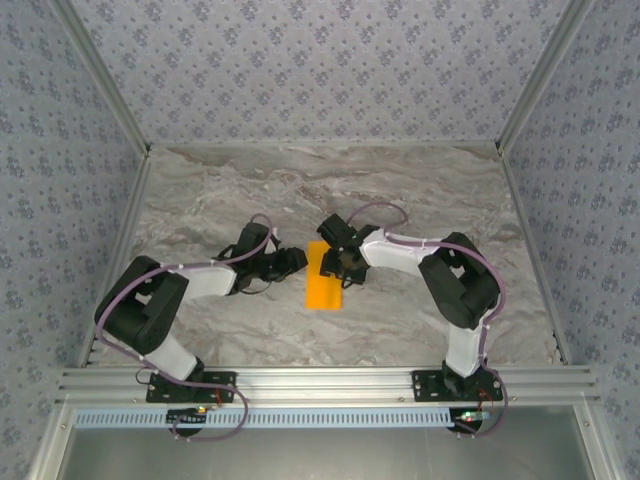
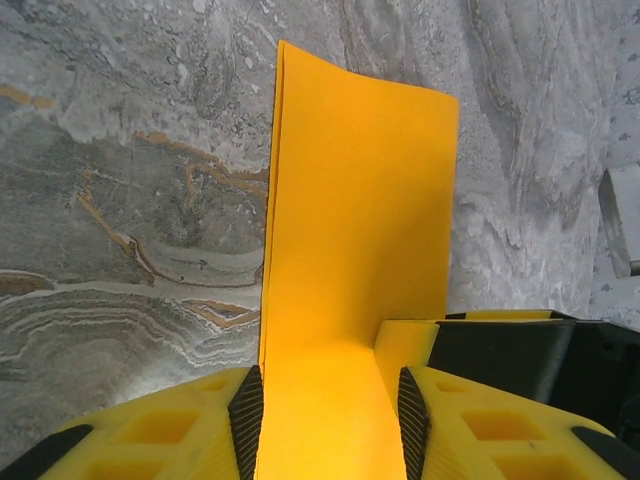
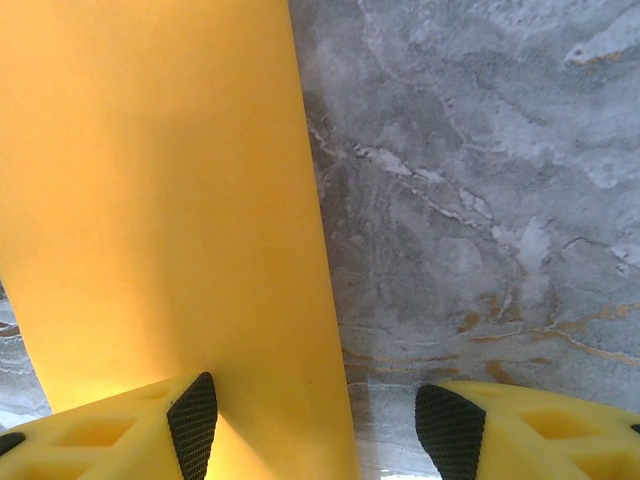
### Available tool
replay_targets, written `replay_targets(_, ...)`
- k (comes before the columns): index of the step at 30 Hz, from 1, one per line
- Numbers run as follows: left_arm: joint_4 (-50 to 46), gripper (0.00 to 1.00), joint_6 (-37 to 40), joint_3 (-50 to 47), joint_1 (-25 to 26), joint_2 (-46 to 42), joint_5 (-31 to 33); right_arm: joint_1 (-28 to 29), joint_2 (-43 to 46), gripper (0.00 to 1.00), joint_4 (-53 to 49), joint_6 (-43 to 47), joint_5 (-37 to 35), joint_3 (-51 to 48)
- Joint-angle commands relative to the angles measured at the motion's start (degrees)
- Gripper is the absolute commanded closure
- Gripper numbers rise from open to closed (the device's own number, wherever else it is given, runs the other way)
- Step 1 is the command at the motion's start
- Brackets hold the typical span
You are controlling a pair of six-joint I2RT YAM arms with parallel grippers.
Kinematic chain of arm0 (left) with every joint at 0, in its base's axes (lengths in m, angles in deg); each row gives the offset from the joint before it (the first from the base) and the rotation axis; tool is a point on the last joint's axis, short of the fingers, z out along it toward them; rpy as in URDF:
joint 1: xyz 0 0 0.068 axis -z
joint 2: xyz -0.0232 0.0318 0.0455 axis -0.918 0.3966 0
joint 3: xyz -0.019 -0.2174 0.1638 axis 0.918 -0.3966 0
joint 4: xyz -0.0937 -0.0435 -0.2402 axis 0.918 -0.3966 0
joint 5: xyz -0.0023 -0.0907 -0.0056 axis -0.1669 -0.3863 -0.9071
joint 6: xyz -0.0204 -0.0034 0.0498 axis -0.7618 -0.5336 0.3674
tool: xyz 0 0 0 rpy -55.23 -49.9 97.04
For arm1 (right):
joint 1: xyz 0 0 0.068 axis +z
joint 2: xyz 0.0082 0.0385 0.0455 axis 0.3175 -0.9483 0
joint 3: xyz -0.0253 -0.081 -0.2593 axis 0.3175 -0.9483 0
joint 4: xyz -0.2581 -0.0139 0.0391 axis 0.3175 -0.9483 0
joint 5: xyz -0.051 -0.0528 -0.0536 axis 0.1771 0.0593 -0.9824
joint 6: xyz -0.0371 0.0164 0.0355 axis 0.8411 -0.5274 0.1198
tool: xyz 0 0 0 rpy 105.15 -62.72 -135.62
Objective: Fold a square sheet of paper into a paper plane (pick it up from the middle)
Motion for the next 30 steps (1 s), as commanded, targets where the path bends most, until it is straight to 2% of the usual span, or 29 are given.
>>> replay_targets(1, 0.17, 0.59, 1.46, 2.00, 0.39, 1.24, -1.53, -0.32, -12.13, 0.35, 2.20, -1.44, 0.55, -5.10)
replay_targets(8, -0.54, 0.62, 2.01, 3.06, 0.44, 2.32, -2.59, 0.00, -13.48, 0.34, 3.67, 0.76, 2.60, -4.82)
replay_targets(30, -3.55, 0.83, 3.23, 7.63, 1.69, 8.63, -4.80, -0.07, -16.52, 0.34, 5.07, 1.42, 4.66, -4.45)
